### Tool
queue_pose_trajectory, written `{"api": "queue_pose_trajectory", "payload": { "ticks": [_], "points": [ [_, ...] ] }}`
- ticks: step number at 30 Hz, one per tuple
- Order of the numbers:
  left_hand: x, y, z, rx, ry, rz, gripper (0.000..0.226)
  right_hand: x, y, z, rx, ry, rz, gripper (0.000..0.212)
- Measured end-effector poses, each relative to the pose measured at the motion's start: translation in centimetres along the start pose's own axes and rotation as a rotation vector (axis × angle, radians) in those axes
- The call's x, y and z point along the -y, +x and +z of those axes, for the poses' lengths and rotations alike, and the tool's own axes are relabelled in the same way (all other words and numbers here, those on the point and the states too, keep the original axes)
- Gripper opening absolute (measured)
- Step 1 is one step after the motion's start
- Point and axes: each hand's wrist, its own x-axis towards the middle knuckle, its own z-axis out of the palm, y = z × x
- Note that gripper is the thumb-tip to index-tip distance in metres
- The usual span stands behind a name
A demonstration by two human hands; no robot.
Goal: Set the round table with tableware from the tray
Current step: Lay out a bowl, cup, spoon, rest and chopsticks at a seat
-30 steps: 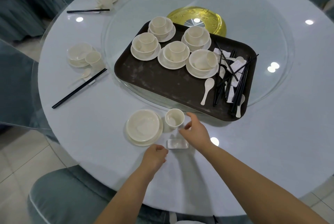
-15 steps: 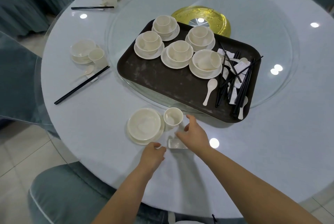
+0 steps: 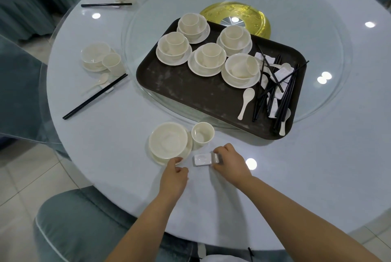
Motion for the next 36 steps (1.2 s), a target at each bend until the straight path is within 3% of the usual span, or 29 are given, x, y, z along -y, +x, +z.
{"api": "queue_pose_trajectory", "payload": {
  "ticks": [19, 25, 36],
  "points": [
    [1.5, 0.2, -1.1, 0.005, 0.129, 0.024, 0.043, -1.3, 0.8, -0.4, 0.007, 0.019, 0.034, 0.033],
    [1.3, -0.2, -0.6, -0.031, 0.211, 0.069, 0.037, -1.6, 0.0, -1.0, -0.007, 0.055, 0.033, 0.037],
    [-0.7, -1.0, 2.5, -0.014, 0.332, 0.171, 0.007, -2.0, 1.2, -7.6, -0.449, 0.309, 0.124, 0.012]
  ]
}}
